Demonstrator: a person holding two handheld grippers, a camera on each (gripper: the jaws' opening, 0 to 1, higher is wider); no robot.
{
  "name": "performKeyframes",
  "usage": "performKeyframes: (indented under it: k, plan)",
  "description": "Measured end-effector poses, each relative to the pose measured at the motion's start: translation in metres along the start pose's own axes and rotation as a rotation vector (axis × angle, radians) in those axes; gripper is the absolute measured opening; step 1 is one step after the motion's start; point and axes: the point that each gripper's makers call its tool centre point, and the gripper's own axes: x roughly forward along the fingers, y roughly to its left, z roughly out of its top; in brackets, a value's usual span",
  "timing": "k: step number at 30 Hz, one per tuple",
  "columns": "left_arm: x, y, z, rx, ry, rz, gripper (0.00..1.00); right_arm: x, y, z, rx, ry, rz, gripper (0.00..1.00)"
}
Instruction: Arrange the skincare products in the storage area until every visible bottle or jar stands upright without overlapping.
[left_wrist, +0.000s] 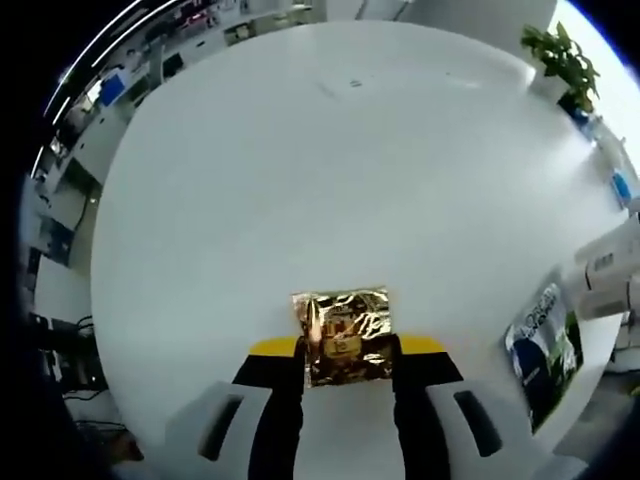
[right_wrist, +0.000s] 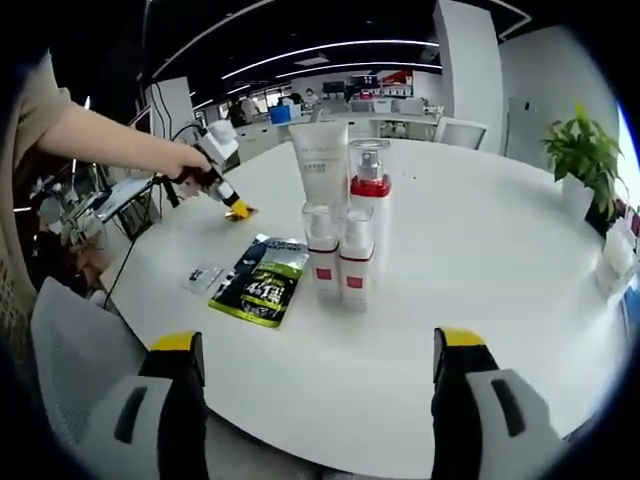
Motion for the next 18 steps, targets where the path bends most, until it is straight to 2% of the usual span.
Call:
performKeyframes:
  k: [4, 13, 18]
  plan:
    - [-0.006, -0.001, 0.0, -0.002, -0.014, 0.001, 0.31, 0.0, 0.001, 0.002, -0.002, -0.005, 0.0, 0.95]
    - [-0.03, -0.011, 0.01, 0.044, -0.105, 0.011, 0.32, -0.001, 0.003, 0.004, -0.02, -0.015, 0.004, 0.95]
    - [-0.045, -0.018, 0.01, 0.053, -0.15, 0.004, 0.32, -0.002, 0.006, 0.005, -0.031, -0.024, 0.008, 0.94]
